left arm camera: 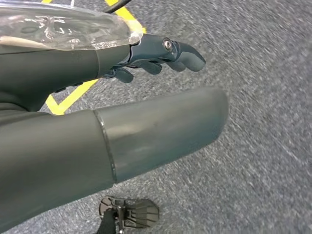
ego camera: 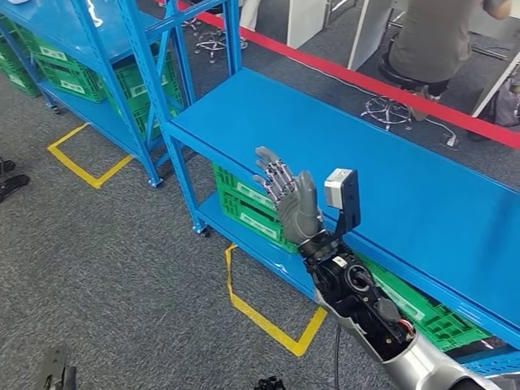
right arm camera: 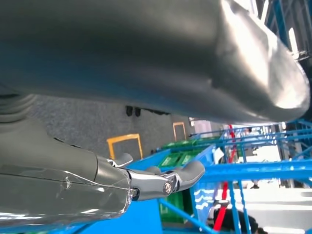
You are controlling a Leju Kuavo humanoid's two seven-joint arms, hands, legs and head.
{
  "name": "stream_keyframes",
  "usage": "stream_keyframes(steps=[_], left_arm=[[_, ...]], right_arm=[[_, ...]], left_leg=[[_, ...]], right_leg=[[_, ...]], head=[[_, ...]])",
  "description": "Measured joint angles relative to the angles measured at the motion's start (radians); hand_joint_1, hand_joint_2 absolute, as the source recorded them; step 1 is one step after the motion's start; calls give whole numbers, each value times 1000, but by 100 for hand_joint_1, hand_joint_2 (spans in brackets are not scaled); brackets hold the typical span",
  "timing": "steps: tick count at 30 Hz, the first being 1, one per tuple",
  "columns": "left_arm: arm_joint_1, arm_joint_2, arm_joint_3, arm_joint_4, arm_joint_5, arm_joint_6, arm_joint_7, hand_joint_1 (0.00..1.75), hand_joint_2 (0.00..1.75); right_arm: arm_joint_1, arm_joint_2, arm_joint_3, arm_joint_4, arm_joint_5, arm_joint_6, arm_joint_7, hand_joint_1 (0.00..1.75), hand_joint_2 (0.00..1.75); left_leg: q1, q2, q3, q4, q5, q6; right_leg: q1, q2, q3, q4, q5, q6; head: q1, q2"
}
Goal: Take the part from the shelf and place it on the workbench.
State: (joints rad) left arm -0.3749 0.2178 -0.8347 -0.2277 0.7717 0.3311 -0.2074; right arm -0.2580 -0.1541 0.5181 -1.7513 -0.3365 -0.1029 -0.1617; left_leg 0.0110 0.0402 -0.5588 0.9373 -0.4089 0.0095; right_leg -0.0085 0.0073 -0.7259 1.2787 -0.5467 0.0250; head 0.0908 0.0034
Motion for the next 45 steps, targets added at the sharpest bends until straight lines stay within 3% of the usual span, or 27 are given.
stream_keyframes(steps=[1,3,4,6,8,10,12,13,14,15,16,19,21,23,25,27,29,30,31,33,35,36,38,40,41,43,45], left_arm=[[0,-1,0,0,0,0,0,0,0],[0,-2,0,0,0,0,0,0,0],[0,-1,0,0,0,0,0,0,0],[-1,-1,0,0,0,0,0,0,0],[-3,-2,0,0,0,-1,0,0,0],[-4,-3,0,0,0,-1,0,0,0],[-4,-3,0,0,0,-1,0,0,0],[-3,-3,0,0,0,-1,0,0,0],[0,-3,0,0,0,-1,0,0,0],[2,-3,0,0,0,-1,0,0,0],[3,-3,0,0,0,-1,0,0,0],[0,1,0,0,0,-1,0,0,0],[-3,4,0,0,0,-1,0,0,0],[-6,4,0,0,0,-1,0,0,0],[-8,3,0,0,0,-1,1,0,0],[-8,3,0,0,0,-1,1,0,0],[-6,3,0,0,0,-1,1,0,0],[-5,2,0,0,0,-1,0,0,0],[-5,1,0,0,0,-1,0,0,0],[-5,-1,0,0,0,-1,0,0,0],[-5,0,0,0,0,-1,1,0,0],[-5,1,0,0,0,-1,1,0,0],[-6,1,0,0,0,-1,4,0,0],[-5,-1,0,0,0,-3,12,0,0],[-4,-2,0,0,0,-3,15,0,0],[4,-3,0,0,1,-4,16,0,0],[16,-4,0,0,2,-4,16,0,0]], right_arm=[[1,0,0,-1,0,0,0,0,0],[0,0,-2,-5,0,-1,0,0,0],[-1,0,-2,-7,0,-1,0,0,0],[-1,0,-2,-9,0,-1,0,0,0],[0,0,-3,-10,0,-1,1,0,0],[-2,0,-5,-14,0,-1,0,0,0],[-3,0,-5,-17,0,-1,0,0,0],[-2,0,-5,-17,0,0,0,0,0],[-1,0,-5,-17,0,0,1,0,0],[0,0,-6,-17,0,0,1,0,0],[1,0,-6,-17,0,0,1,0,0],[0,0,-6,-17,0,0,1,0,0],[1,0,-7,-17,0,0,1,0,0],[2,0,-8,-18,0,0,2,0,0],[1,0,-9,-20,0,-1,1,0,0],[0,0,-11,-22,0,-1,1,0,0],[2,0,-10,-23,0,-1,1,0,0],[4,0,-10,-23,0,-1,2,0,0],[4,0,-10,-23,0,-1,2,0,0],[4,0,-11,-23,0,-1,2,0,0],[2,0,-12,-23,0,-1,2,0,0],[2,0,-12,-23,0,-1,2,0,0],[2,0,-12,-23,0,-1,3,0,0],[1,0,-13,-23,-2,-1,1,0,0],[1,0,-13,-21,-4,0,-3,0,0],[0,0,-11,-13,-5,2,-16,0,0],[1,0,-9,-2,-5,5,-24,0,0]], left_leg=[[1,9,2,0,-2,-2],[-1,25,8,2,-7,-10],[-3,33,9,3,-9,-15],[-7,48,12,5,-12,-25],[-4,60,13,5,-15,-36],[1,31,-3,47,-46,-45],[5,-17,-65,177,-111,-50],[5,-28,-104,254,-140,-51],[5,-33,-134,309,-153,-50],[5,-35,-146,325,-146,-48],[4,-38,-136,295,-119,-44],[2,-81,-38,74,-15,-29],[-2,-98,-8,8,1,-25],[-3,-79,-2,-1,2,-20],[0,-58,6,-14,7,-10],[0,-37,12,-21,7,-2],[-1,-17,13,-21,5,0],[-1,-8,14,-21,4,-1],[-1,1,15,-20,2,-3],[1,18,21,-18,-4,-10],[-2,32,24,-12,-10,-21],[-5,39,24,-10,-12,-26],[-4,56,25,-10,-13,-35],[1,42,22,7,-29,-47],[4,20,6,43,-52,-51],[6,-24,-60,180,-119,-55],[5,-34,-129,307,-157,-53]], right_leg=[[-2,-5,27,-49,29,1],[-1,-35,111,-207,94,0],[1,-48,144,-269,112,-5],[9,-54,167,-313,117,-20],[9,-32,168,-317,122,-36],[6,-14,170,-323,128,-49],[6,3,170,-325,131,-56],[7,13,169,-325,132,-58],[9,25,169,-325,132,-59],[10,37,169,-325,132,-60],[11,49,170,-325,132,-60],[12,81,171,-324,132,-58],[10,99,166,-323,133,-49],[7,113,162,-325,135,-37],[9,79,145,-294,112,-27],[9,24,90,-178,49,-18],[3,5,25,-40,-5,-9],[-1,2,11,-12,-8,-5],[-5,-1,18,-26,9,-2],[-10,-22,88,-165,79,2],[-5,-53,155,-293,120,-4],[-1,-60,168,-318,123,-11],[4,-42,168,-322,122,-28],[4,-24,169,-326,127,-41],[2,-15,170,-329,130,-47],[1,3,170,-330,132,-55],[3,25,169,-330,133,-58]], head=[[1,0],[6,0],[7,0],[4,0],[0,0],[-4,0],[-11,0],[-12,0],[-13,0],[-14,0],[-14,0],[-14,0],[-14,0],[-13,0],[-9,0],[-2,0],[2,0],[2,0],[3,0],[6,0],[10,0],[9,0],[4,0],[0,0],[-2,0],[-8,0],[-11,0]])
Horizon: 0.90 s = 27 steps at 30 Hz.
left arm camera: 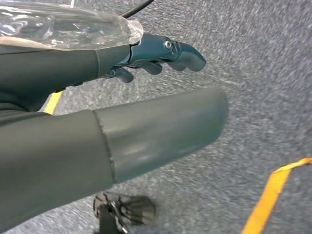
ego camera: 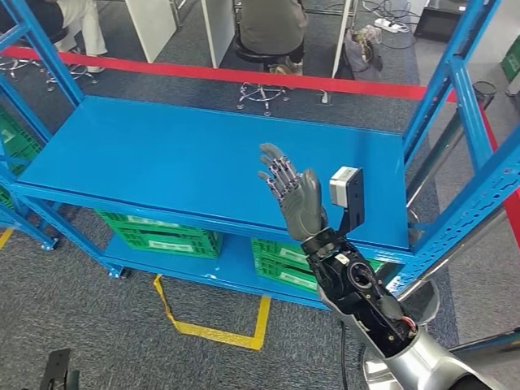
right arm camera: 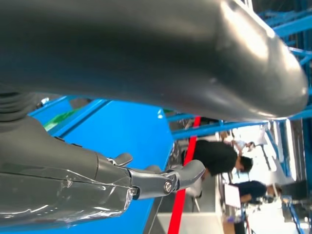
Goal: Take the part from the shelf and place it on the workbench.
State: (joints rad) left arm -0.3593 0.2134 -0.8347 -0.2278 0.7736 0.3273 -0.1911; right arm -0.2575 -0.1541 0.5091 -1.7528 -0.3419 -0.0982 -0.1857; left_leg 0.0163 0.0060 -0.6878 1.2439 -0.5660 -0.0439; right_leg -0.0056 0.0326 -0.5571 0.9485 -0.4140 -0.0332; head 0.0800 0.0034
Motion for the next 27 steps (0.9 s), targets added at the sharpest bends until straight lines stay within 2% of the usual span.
stream_keyframes(steps=[1,2,3,5,6,7,9,10,11,13,14,15,16,17,18,20,21,22,25,27], left_arm=[[5,0,0,0,0,0,0,0,0],[7,-1,0,0,0,0,0,0,0],[8,-1,0,0,0,0,0,0,0],[5,1,0,0,-1,0,0,0,0],[4,1,0,0,-2,0,1,0,0],[3,2,0,0,-2,0,1,0,0],[1,0,0,0,-2,0,3,0,0],[0,-1,0,0,-2,0,3,0,0],[-1,-2,0,0,-2,0,4,0,0],[0,-1,0,0,-2,0,4,0,0],[2,-1,0,0,-2,0,4,0,0],[4,-1,0,0,-2,0,4,0,0],[5,-2,0,0,-2,0,4,0,0],[5,-3,0,0,-2,0,4,0,0],[5,-4,0,0,-2,0,4,0,0],[5,-4,0,0,-2,0,4,0,0],[5,-4,0,0,-2,0,4,0,0],[4,-3,0,0,-3,0,4,0,0],[3,-3,0,0,-5,0,8,0,0],[1,-4,0,0,-6,0,11,0,0]], right_arm=[[0,0,0,5,0,1,-2,0,0],[0,0,1,10,0,1,-2,0,0],[0,0,1,13,0,1,-3,0,0],[-1,0,1,17,0,1,-3,0,0],[-2,0,1,19,0,1,-3,0,0],[-2,0,1,21,0,1,-4,0,0],[-2,0,1,23,0,1,-4,0,0],[-2,0,0,24,0,1,-4,0,0],[-3,0,0,25,0,1,-4,0,0],[-4,0,-1,28,0,1,-4,0,0],[-4,0,0,29,0,1,-4,0,0],[-3,0,1,31,0,1,-4,0,0],[-2,0,1,33,0,1,-4,0,0],[-1,0,1,35,0,1,-4,0,0],[-1,0,1,37,0,1,-4,0,0],[-4,0,0,38,0,1,-4,0,0],[-5,0,0,39,0,1,-4,0,0],[-5,0,0,39,0,1,-4,0,0],[-5,0,0,40,0,1,-5,0,0],[-8,0,0,40,0,1,-5,0,0]], left_leg=[[0,-1,-11,11,9,2],[0,-3,-1,-22,38,6],[0,-10,27,-90,78,11],[0,-44,95,-242,141,20],[-1,-55,115,-286,154,22],[-3,-60,124,-306,156,24],[-5,-41,127,-310,157,29],[-3,-32,129,-314,159,34],[-2,-22,131,-318,161,40],[-3,-2,133,-322,161,48],[-4,8,133,-321,160,50],[-5,18,133,-321,159,50],[-5,28,134,-321,158,50],[-5,38,135,-320,157,49],[-5,47,137,-319,155,47],[-8,63,142,-315,149,39],[-11,70,143,-313,146,35],[-14,79,144,-312,145,31],[-14,102,148,-309,139,19],[-9,66,127,-256,102,9]], right_leg=[[1,12,0,0,0,0],[2,24,1,0,1,0],[2,36,2,0,1,0],[3,55,1,1,1,4],[3,63,-1,1,2,7],[2,71,-4,1,2,13],[1,85,-10,0,3,25],[2,75,-16,9,-4,30],[3,55,-31,37,-22,34],[5,1,-87,160,-88,39],[4,-13,-122,237,-121,41],[2,-20,-149,296,-141,44],[0,-23,-161,320,-142,46],[-2,-27,-149,299,-122,47],[-4,-34,-118,239,-89,47],[0,-76,-39,84,-31,44],[3,-93,-13,35,-19,39],[6,-102,-1,12,-17,34],[7,-71,2,7,-13,17],[4,-50,4,2,-8,6]], head=[[-1,0],[-1,0],[-1,0],[-2,0],[-2,0],[-2,0],[-1,0],[0,0],[2,0],[10,0],[13,0],[14,0],[14,0],[15,0],[16,0],[19,0],[19,0],[17,0],[10,0],[5,0]])
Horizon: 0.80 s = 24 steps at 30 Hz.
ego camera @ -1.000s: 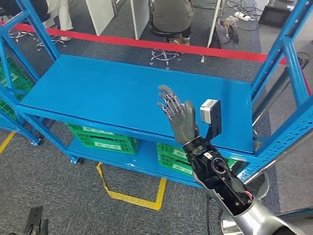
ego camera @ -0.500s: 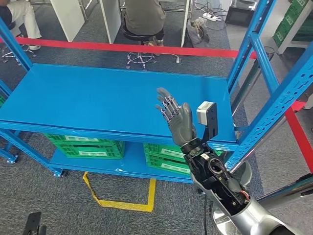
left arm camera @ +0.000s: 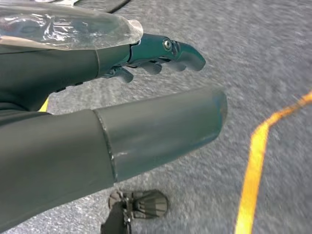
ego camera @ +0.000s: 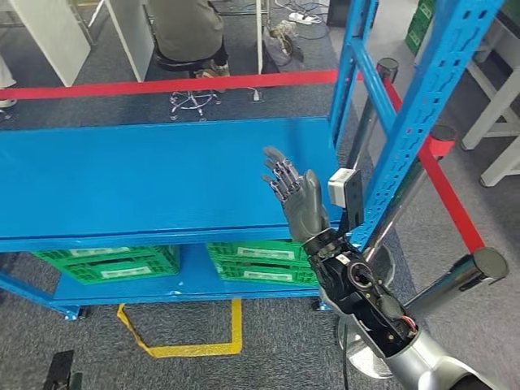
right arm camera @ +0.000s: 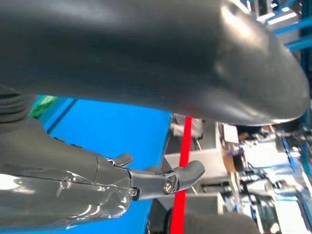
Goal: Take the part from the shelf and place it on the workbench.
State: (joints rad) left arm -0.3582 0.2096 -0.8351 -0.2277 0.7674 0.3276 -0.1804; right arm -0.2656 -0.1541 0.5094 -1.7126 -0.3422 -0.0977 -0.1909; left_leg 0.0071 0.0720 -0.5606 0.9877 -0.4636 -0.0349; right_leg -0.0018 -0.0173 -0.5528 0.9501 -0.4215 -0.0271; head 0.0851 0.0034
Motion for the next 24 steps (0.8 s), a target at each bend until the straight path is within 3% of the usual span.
stream_keyframes(steps=[2,3,4,5,6,9,11,13,15,17,18,19,20,21,22,24], left_arm=[[0,0,0,0,-1,1,2,0,0],[2,0,0,0,-2,1,3,0,0],[5,0,0,0,-2,1,4,0,0],[8,0,0,0,-2,1,7,0,0],[9,0,0,0,-2,1,9,0,0],[4,2,0,0,-3,1,15,0,0],[1,3,0,0,-4,0,18,0,0],[-1,1,0,0,-4,0,20,0,0],[-3,0,0,0,-4,1,22,0,0],[-1,0,0,0,-3,1,24,0,0],[0,0,0,0,-2,1,25,0,0],[2,0,0,0,-1,1,27,0,0],[4,-1,0,0,0,1,28,0,0],[4,-1,0,0,1,1,29,0,0],[4,-2,0,0,1,1,29,0,0],[4,-1,0,0,1,1,29,0,0]], right_arm=[[-2,0,1,2,0,0,0,0,0],[-2,0,2,4,0,0,-1,0,0],[-2,0,2,6,0,-1,-1,0,0],[-2,0,2,8,0,-2,-1,0,0],[-2,0,3,9,0,-3,-1,0,0],[-3,0,2,9,0,-11,-3,0,0],[-3,0,1,9,1,-20,-6,0,0],[-2,0,0,9,2,-26,-8,0,0],[-3,0,-2,8,3,-28,-10,0,0],[-5,0,-3,9,3,-30,-11,0,0],[-5,0,-3,10,3,-30,-11,0,0],[-4,0,-3,11,3,-31,-11,0,0],[-2,0,-2,12,3,-31,-11,0,0],[-2,0,-2,13,3,-32,-11,0,0],[-2,0,-3,13,3,-32,-11,0,0],[-4,0,-5,14,3,-32,-11,0,0]], left_leg=[[3,-50,-66,136,-68,-5],[3,-60,-102,206,-94,-6],[3,-64,-127,251,-102,-5],[2,-66,-134,257,-91,-3],[2,-70,-118,218,-61,1],[2,-112,-18,1,35,15],[0,-123,6,-51,43,19],[1,-103,8,-57,46,25],[5,-83,12,-65,50,36],[4,-64,14,-68,50,42],[3,-55,14,-68,50,43],[2,-45,14,-67,49,43],[3,-35,15,-67,47,42],[3,-26,17,-66,45,40],[4,-18,20,-65,43,37],[1,-3,24,-60,36,29]], right_leg=[[-1,20,-2,-2,3,-7],[0,32,-3,-2,4,-9],[1,45,-4,-2,5,-10],[2,58,-4,-1,6,-11],[2,72,-4,-1,7,-10],[4,104,-6,0,9,-4],[3,121,-11,1,11,5],[1,133,-17,1,11,16],[4,103,-41,45,-20,25],[4,52,-97,172,-87,33],[2,38,-130,244,-117,36],[-1,31,-152,294,-132,39],[-4,26,-156,307,-127,41],[-7,21,-140,275,-103,42],[-8,11,-105,207,-66,42],[-4,-30,-32,66,-19,38]], head=[[-7,0],[-8,0],[-9,0],[-9,0],[-9,0],[-9,0],[-9,0],[-10,0],[-4,0],[6,0],[8,0],[9,0],[10,0],[11,0],[13,0],[17,0]])
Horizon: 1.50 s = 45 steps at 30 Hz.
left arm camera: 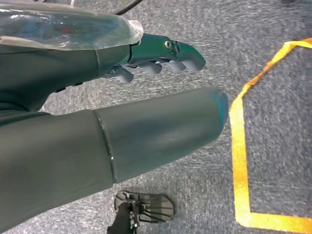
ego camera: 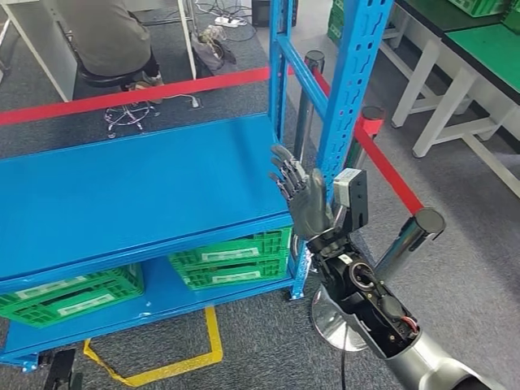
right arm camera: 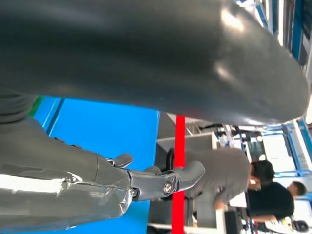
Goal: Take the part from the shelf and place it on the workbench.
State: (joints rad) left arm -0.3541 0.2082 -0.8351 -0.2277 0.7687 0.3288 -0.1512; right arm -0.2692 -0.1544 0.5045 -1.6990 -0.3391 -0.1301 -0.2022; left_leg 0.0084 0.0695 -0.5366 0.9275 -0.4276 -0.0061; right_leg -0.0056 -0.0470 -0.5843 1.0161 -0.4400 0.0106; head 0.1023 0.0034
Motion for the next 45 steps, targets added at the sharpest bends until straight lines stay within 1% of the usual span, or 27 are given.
stream_keyframes(steps=[1,2,3,4,5,6,7,8,9,10,11,12,13,14,15,16,17,19,21,22,23,26,30,34,45], left_arm=[[0,1,0,0,0,0,0,0,0],[0,2,0,0,0,0,0,0,0],[-1,3,0,0,0,0,0,0,0],[-1,3,0,0,0,0,1,0,0],[-1,3,0,0,0,0,1,0,0],[-2,4,0,0,0,0,1,0,0],[-2,4,0,0,0,0,1,0,0],[-2,5,0,0,1,0,1,0,0],[-1,5,0,0,2,0,2,0,0],[2,6,0,0,2,0,2,0,0],[4,6,0,0,3,0,2,0,0],[7,6,0,0,3,0,3,0,0],[7,6,0,0,3,0,3,0,0],[6,6,0,0,3,0,3,0,0],[4,7,0,0,2,1,3,0,0],[1,8,0,0,2,1,3,0,0],[-1,8,0,0,1,1,3,0,0],[-2,7,0,0,-1,2,4,0,0],[-1,6,0,0,-1,2,6,0,0],[0,6,0,0,-1,2,6,0,0],[0,6,0,0,0,2,6,0,0],[3,6,0,0,6,1,4,0,0],[8,10,0,0,15,2,-3,0,0],[12,14,0,0,18,1,-7,0,0],[15,15,0,0,18,0,-7,0,0]], right_arm=[[-1,0,0,0,0,0,0,0,0],[-1,0,0,0,0,0,0,0,0],[0,0,0,0,0,1,0,0,0],[0,0,-1,0,0,1,0,0,0],[0,0,-1,0,0,1,-1,0,0],[-2,0,-1,-1,0,1,-1,0,0],[-3,0,-1,-1,0,2,-1,0,0],[-4,0,0,-1,0,2,-1,0,0],[-5,0,1,-1,2,2,-1,0,0],[-5,0,2,0,4,3,-1,0,0],[-5,0,3,1,6,3,-1,0,0],[-5,0,3,2,9,3,-2,0,0],[-5,0,4,3,11,3,-2,0,0],[-6,0,4,3,12,3,-3,0,0],[-6,0,4,3,13,3,-3,0,0],[-8,0,4,3,13,3,-4,0,0],[-9,0,5,4,13,3,-4,0,0],[-11,0,5,4,13,0,-3,0,0],[-11,0,5,5,13,-4,-1,0,0],[-11,0,6,6,13,-6,0,0,0],[-11,0,6,6,13,-6,1,0,0],[-11,0,10,7,15,-6,4,0,0],[-10,0,18,8,19,-6,15,0,0],[-10,0,21,8,18,-4,26,0,0],[-10,0,22,8,14,-3,35,0,0]], left_leg=[[-3,7,1,2,-2,-4],[-6,16,1,3,-3,-9],[-8,26,2,5,-4,-12],[-8,35,3,4,-6,-17],[-6,32,2,11,-13,-21],[-4,17,-6,34,-30,-26],[-1,-6,-28,82,-59,-31],[1,-33,-60,151,-93,-34],[1,-50,-100,230,-126,-35],[1,-58,-135,295,-147,-36],[1,-62,-154,325,-148,-35],[1,-63,-153,313,-129,-32],[0,-64,-130,258,-93,-27],[-1,-66,-93,179,-53,-21],[-3,-69,-58,103,-22,-15],[-5,-71,-33,47,-3,-10],[-6,-72,-20,16,4,-9],[-7,-72,-18,7,4,-12],[-9,-72,-17,6,5,-13],[-10,-73,-17,6,5,-12],[-10,-73,-18,7,5,-10],[-11,-73,-18,7,4,-5],[-11,-74,-18,7,3,-3],[-11,-74,-17,8,2,-2],[-10,-74,-17,8,2,-2]], right_leg=[[3,-14,21,-40,8,-5],[6,-19,27,-55,6,-11],[8,-9,27,-56,7,-18],[7,3,26,-57,9,-24],[6,13,27,-58,12,-29],[4,22,27,-61,14,-34],[2,29,28,-62,17,-39],[2,36,26,-63,18,-43],[3,44,25,-63,19,-46],[4,51,23,-62,20,-47],[5,59,23,-62,21,-48],[7,67,23,-62,21,-48],[8,73,24,-62,21,-48],[8,77,25,-62,21,-48],[10,81,24,-61,21,-46],[12,83,24,-61,22,-43],[15,84,22,-59,18,-42],[17,84,20,-57,14,-47],[15,82,22,-58,15,-49],[15,81,23,-60,16,-44],[14,81,24,-62,17,-42],[14,80,27,-66,19,-39],[14,80,27,-68,19,-35],[10,80,27,-68,18,-33],[14,81,27,-68,17,-32]], head=[[0,0],[-3,0],[-5,0],[-8,0],[-11,0],[-14,0],[-18,0],[-22,0],[-24,0],[-25,0],[-25,0],[-25,0],[-26,0],[-26,0],[-27,0],[-26,0],[-26,0],[-24,0],[-22,0],[-22,0],[-22,0],[-22,0],[-22,0],[-22,0],[-22,0]])
